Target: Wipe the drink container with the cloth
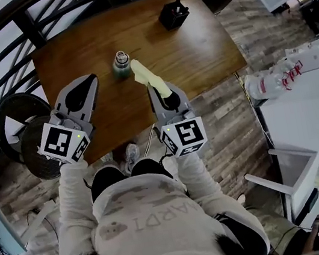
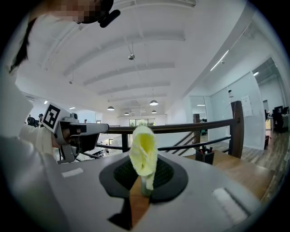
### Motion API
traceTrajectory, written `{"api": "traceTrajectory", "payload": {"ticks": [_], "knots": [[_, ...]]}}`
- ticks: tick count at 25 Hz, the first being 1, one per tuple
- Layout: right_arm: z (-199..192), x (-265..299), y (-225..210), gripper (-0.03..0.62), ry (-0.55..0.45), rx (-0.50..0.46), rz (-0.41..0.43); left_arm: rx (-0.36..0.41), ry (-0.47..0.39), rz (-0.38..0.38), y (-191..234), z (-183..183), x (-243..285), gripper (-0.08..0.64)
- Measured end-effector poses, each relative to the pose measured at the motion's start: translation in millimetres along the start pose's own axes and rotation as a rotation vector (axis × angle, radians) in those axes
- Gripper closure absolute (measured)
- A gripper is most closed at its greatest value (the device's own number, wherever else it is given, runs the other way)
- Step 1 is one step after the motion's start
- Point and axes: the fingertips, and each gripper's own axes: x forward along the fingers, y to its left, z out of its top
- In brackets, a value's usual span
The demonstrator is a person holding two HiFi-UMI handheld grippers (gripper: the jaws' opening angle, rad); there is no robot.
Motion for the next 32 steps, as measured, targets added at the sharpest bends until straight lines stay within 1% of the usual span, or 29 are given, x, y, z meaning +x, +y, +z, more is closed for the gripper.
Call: {"api": "traceTrajectory", "payload": {"ticks": [3, 7, 10, 12, 15, 18, 22, 25, 29, 32], "knots": [[-19, 14, -2, 0.544, 0.047, 0.018, -0.006, 0.011, 0.049, -0.024, 9, -16, 13, 0.568], [-48, 27, -3, 0.544, 0.111, 0.037, -0.002, 0.0, 0.104, -0.022, 23, -43, 26, 0.568], [-67, 37, -5, 0.543, 0.148, 0.053, 0.0, 0.044, 0.156, -0.03, 30, -64, 38, 0.568], [-77, 43, -5, 0.544, 0.167, 0.063, 0.004, 0.059, 0.186, -0.052, 32, -76, 45, 0.568], [-91, 55, -5, 0.543, 0.191, 0.068, 0.012, 0.04, 0.212, -0.088, 36, -90, 58, 0.568], [-105, 64, -7, 0.543, 0.216, 0.069, 0.015, 0.045, 0.242, -0.123, 41, -104, 71, 0.568], [-121, 69, -11, 0.543, 0.245, 0.073, 0.011, 0.078, 0.286, -0.195, 45, -118, 92, 0.568], [-131, 72, -15, 0.543, 0.263, 0.084, 0.008, 0.105, 0.322, -0.221, 50, -129, 107, 0.568], [-140, 77, -19, 0.543, 0.275, 0.092, 0.012, 0.147, 0.397, -0.271, 47, -147, 124, 0.568], [-144, 82, -21, 0.543, 0.281, 0.098, 0.017, 0.153, 0.446, -0.305, 44, -157, 133, 0.568]]}}
